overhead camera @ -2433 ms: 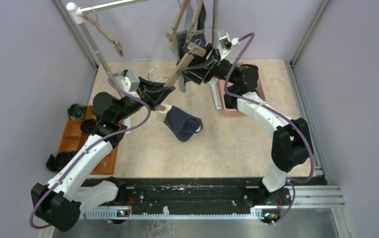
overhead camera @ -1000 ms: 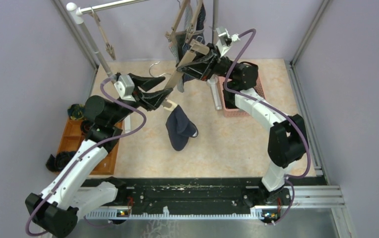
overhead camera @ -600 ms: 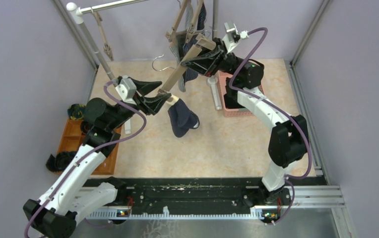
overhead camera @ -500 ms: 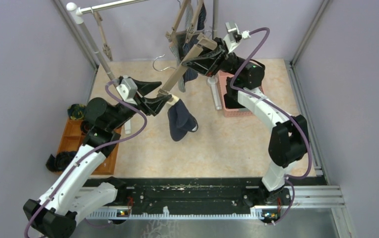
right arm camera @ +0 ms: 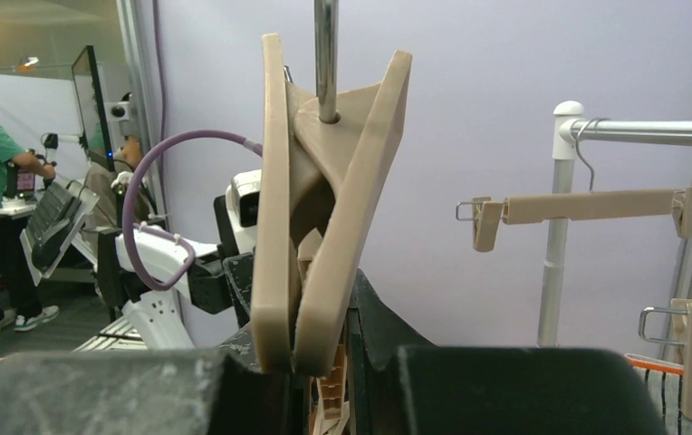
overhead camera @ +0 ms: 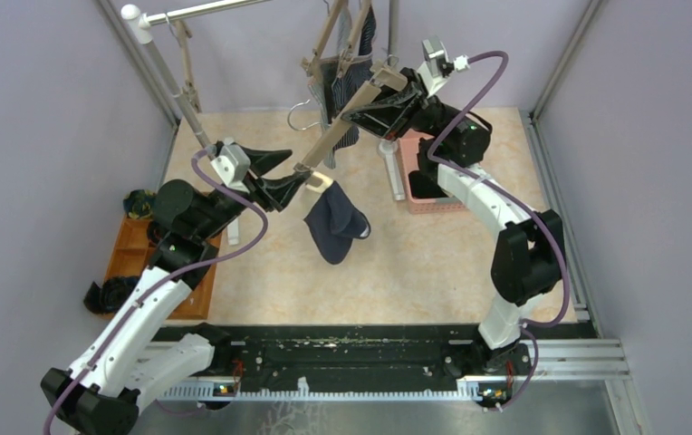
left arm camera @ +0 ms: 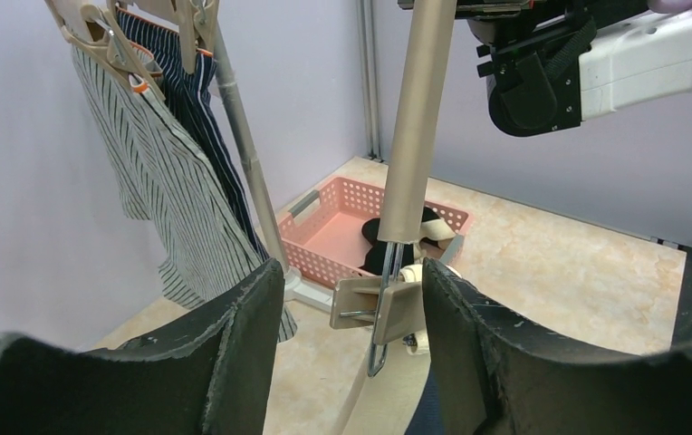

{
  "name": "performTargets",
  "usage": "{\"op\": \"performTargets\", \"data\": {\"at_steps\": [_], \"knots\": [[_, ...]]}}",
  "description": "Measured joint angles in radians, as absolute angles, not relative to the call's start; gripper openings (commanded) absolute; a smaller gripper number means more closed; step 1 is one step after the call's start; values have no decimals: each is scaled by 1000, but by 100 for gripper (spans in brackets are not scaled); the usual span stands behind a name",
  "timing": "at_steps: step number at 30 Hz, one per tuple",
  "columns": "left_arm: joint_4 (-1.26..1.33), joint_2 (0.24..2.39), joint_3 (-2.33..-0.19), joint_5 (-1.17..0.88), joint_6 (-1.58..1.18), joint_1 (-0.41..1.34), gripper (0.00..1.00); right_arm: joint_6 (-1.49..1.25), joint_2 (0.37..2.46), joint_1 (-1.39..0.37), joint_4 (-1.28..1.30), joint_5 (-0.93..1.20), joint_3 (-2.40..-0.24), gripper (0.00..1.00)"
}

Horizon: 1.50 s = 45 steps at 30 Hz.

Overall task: Remove the underwear clipped to the hanger
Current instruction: Remove the underwear from the hanger.

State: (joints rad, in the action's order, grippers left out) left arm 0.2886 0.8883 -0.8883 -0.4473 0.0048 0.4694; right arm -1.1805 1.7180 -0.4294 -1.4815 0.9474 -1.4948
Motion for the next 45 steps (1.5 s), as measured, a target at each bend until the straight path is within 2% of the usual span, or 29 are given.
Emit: {"op": "performTargets", "data": {"at_steps": [6, 10, 18, 26, 27, 28, 30, 31, 37, 38, 39, 42, 43, 45], "knots": [[292, 899, -888, -481, -4, 469, 69, -1222, 1718, -425, -1515, 946, -1495, 0], [311, 917, -888, -528, -26, 469, 69, -1243, 1718, -422, -1532, 942, -1495, 0], [361, 965, -888, -619, -71, 469, 42, -1258, 1718, -422, -1545, 941, -1495, 0], [378, 973, -888, -644, -79, 469, 40, -1261, 1718, -421, -1549, 939, -1495, 0], [378, 973, -888, -644, -78, 469, 35, -1261, 1718, -421, -1549, 939, -1495, 0], [377, 972, -888, -643, -78, 469, 26, -1261, 1718, -421, -1549, 939, -1495, 0], [377, 971, -888, -644, -74, 469, 3, -1261, 1718, -421, -1548, 939, -1495, 0], [377, 970, -888, -646, -71, 469, 0, -1261, 1718, -421, -1548, 939, -1495, 0], [373, 967, -889, -672, -63, 469, 0, -1261, 1718, -418, -1553, 937, -1495, 0], [371, 968, -890, -675, -63, 469, 2, -1261, 1718, -418, -1553, 937, -1495, 0], [366, 969, -894, -681, -63, 469, 9, -1261, 1718, -418, -1555, 938, -1495, 0], [355, 977, -907, -685, -61, 467, 63, -1262, 1718, -418, -1556, 934, -1495, 0], [353, 978, -908, -685, -58, 467, 69, -1264, 1718, -416, -1556, 934, -1495, 0], [352, 980, -908, -677, -78, 467, 70, -1261, 1718, -416, -1556, 933, -1495, 0]]}}
